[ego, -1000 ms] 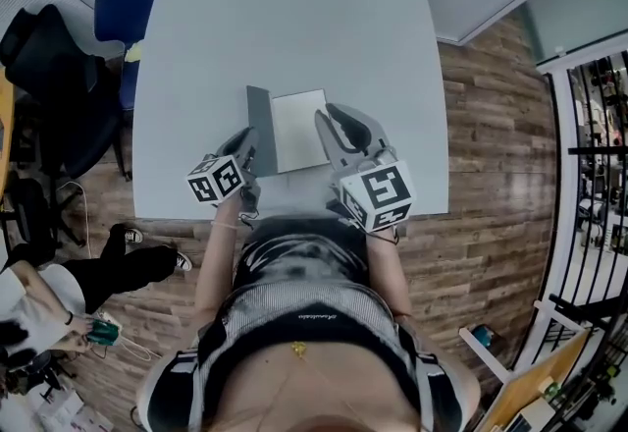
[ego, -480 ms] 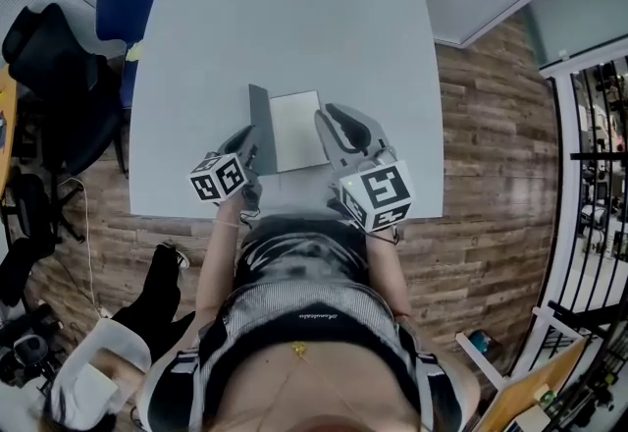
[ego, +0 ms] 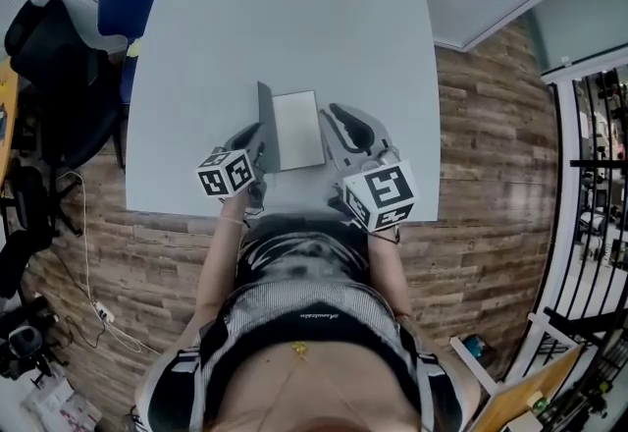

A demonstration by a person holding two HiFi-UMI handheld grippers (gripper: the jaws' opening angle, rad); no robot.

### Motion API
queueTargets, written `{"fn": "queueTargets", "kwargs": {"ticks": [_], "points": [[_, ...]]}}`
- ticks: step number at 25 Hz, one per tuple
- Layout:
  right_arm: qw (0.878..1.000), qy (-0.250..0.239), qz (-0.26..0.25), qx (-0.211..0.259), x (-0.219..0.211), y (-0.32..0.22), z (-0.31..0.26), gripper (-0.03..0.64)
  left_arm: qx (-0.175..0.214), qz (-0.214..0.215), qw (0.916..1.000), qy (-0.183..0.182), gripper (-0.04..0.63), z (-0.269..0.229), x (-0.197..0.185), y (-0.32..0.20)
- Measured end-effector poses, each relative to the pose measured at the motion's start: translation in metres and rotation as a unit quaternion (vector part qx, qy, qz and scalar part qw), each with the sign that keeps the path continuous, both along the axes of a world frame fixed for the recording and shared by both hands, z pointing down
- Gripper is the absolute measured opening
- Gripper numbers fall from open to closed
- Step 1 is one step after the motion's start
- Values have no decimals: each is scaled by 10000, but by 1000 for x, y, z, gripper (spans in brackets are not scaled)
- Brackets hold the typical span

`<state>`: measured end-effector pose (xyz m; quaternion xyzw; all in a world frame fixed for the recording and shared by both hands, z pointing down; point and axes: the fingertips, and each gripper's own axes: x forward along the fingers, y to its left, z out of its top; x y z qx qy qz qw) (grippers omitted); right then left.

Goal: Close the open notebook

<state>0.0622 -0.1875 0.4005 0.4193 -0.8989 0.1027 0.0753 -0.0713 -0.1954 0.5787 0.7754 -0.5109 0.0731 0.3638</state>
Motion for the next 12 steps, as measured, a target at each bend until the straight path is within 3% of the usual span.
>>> {"fn": "queueTargets", "kwargs": {"ticks": [12], "points": [[10000,45,-65,22,20,1,0,64,-36,90,9999,-107,21,7,27,-1]]}}
